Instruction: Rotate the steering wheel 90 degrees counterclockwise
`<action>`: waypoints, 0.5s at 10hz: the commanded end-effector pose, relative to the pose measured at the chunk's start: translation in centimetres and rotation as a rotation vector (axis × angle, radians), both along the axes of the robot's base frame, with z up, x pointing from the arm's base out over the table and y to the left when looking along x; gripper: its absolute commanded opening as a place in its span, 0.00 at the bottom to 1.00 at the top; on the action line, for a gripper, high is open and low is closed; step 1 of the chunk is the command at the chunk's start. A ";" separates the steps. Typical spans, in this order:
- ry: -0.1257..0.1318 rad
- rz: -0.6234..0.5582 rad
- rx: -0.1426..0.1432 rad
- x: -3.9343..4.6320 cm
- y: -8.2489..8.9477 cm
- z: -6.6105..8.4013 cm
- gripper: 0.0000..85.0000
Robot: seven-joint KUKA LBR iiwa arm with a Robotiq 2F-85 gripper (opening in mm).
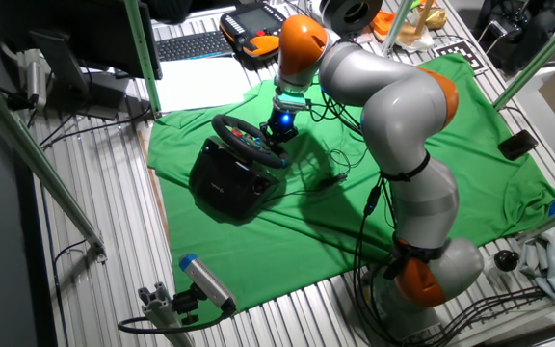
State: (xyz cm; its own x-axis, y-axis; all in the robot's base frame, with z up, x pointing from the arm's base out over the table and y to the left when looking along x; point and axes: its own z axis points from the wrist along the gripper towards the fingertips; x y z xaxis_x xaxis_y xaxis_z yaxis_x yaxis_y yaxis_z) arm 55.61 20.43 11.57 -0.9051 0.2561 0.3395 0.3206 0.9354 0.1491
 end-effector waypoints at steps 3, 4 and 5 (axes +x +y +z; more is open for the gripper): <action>-0.006 -0.010 0.001 0.22 0.8 0.1 0.00; -0.008 -0.013 0.000 0.26 1.1 0.1 0.00; -0.011 -0.014 0.000 0.35 1.3 0.1 0.00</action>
